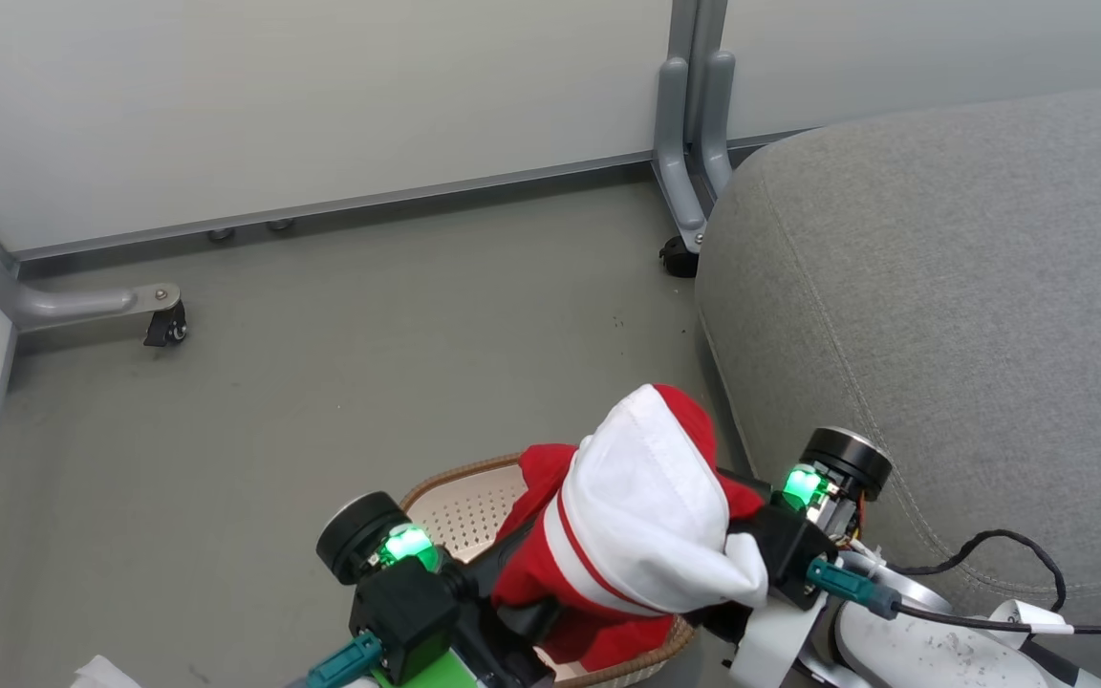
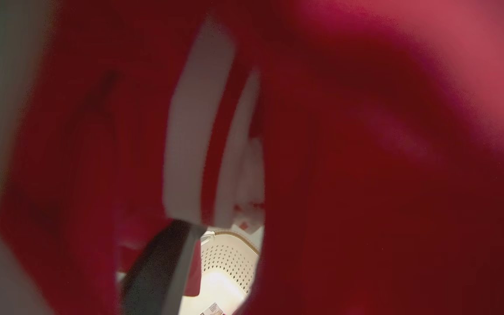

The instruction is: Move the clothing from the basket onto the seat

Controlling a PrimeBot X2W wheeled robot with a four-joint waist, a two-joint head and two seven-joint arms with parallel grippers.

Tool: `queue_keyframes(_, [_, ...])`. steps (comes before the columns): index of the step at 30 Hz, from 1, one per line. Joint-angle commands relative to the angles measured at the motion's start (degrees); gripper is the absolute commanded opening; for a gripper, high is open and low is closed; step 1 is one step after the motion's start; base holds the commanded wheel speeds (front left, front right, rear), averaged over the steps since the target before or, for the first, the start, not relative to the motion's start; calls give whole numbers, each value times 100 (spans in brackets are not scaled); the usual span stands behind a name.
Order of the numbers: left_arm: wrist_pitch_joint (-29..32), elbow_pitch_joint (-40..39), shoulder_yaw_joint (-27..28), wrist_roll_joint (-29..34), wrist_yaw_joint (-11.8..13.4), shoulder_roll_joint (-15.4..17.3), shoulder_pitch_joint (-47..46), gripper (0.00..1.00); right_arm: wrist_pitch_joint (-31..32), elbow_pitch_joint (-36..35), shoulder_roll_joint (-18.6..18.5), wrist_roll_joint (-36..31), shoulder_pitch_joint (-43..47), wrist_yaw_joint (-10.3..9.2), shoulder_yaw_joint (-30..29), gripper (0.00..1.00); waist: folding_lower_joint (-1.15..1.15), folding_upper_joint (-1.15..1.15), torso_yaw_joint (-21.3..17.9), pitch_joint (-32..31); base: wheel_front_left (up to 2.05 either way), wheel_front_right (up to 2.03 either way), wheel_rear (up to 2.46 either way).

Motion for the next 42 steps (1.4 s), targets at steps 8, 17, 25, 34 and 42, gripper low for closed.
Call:
queue_keyframes(8, [-3,107,-160,-115,-11,32,-179,0,-16,184,82,161,-358,-8,438,38,0,0,65,-39,0,0,0])
queue_keyframes(17, [-3,161,-48,-93,-11,45,-53,0,-17,44,222,390,-49,-8,113,0,0,0,57,-84,0,0,0])
queue_keyframes(25, [-3,179,106,-36,-11,8,61,0,-17,-62,346,515,298,-8,-388,0,0,0,-16,-127,0,0,0])
queue_keyframes(34, [-3,215,361,158,-11,-115,147,100,-16,-217,548,759,585,-8,-1032,0,0,0,-83,-122,0,0,0])
queue_keyframes(42, [-3,309,571,226,-11,-243,293,100,-17,-357,796,1012,892,-8,-2004,0,0,0,-77,-127,0,0,0])
